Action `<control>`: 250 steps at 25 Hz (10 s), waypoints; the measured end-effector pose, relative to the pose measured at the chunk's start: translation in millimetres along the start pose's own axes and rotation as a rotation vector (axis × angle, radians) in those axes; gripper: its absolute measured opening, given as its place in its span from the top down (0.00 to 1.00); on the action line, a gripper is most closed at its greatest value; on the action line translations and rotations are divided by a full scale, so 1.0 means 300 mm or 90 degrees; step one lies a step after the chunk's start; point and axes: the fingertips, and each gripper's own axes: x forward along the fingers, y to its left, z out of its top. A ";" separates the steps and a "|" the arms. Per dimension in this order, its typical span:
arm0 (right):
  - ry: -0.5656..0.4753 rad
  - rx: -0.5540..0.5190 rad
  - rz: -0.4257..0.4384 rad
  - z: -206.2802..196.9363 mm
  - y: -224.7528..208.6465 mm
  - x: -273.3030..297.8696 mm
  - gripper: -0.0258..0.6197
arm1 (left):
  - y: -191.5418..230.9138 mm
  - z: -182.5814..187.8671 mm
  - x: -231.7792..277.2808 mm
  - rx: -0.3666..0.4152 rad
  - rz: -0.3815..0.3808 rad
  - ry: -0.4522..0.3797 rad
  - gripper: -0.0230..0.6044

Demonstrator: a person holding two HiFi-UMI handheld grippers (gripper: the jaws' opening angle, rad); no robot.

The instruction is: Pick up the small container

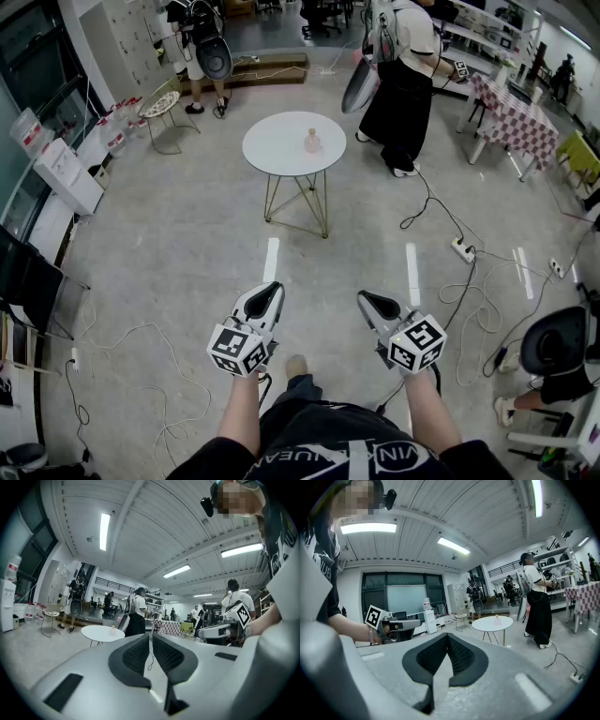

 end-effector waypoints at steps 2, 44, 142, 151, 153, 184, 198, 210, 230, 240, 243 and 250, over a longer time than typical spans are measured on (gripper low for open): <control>-0.002 -0.001 -0.006 0.019 -0.019 0.060 0.95 | 0.056 0.016 0.032 0.001 -0.006 0.001 0.92; -0.080 0.068 -0.183 0.195 -0.548 0.801 0.95 | 0.855 0.102 0.450 -0.021 -0.016 0.007 0.92; 0.019 -0.010 -0.371 0.139 -1.817 2.123 0.71 | 1.584 -0.185 2.019 -0.006 -0.348 0.222 0.92; 0.001 -0.016 -0.386 0.131 -1.824 2.126 0.72 | 1.611 -0.186 2.029 -0.023 -0.343 0.206 0.92; 0.002 -0.019 -0.389 0.129 -1.825 2.121 0.73 | 1.599 -0.192 2.022 -0.018 -0.347 0.208 0.92; -0.001 -0.061 -0.212 0.399 -1.784 2.144 0.76 | 1.514 -0.231 2.161 0.005 -0.369 0.232 0.70; 0.023 -0.075 -0.141 0.502 -1.713 2.154 0.76 | 1.458 -0.173 2.212 0.106 -0.374 0.228 0.52; 0.015 -0.108 -0.099 0.636 -1.672 2.124 0.76 | 1.409 -0.054 2.225 0.108 -0.382 0.182 0.52; -0.006 -0.131 -0.051 0.900 -1.599 2.074 0.76 | 1.360 0.254 2.207 0.118 -0.389 0.109 0.52; -0.020 -0.138 -0.042 1.016 -1.588 2.071 0.76 | 1.365 0.372 2.216 0.129 -0.382 0.101 0.52; -0.023 -0.145 -0.040 1.052 -1.575 2.073 0.76 | 1.369 0.411 2.211 0.130 -0.378 0.096 0.52; -0.031 -0.154 -0.033 1.109 -1.553 2.070 0.76 | 1.372 0.472 2.201 0.134 -0.371 0.088 0.52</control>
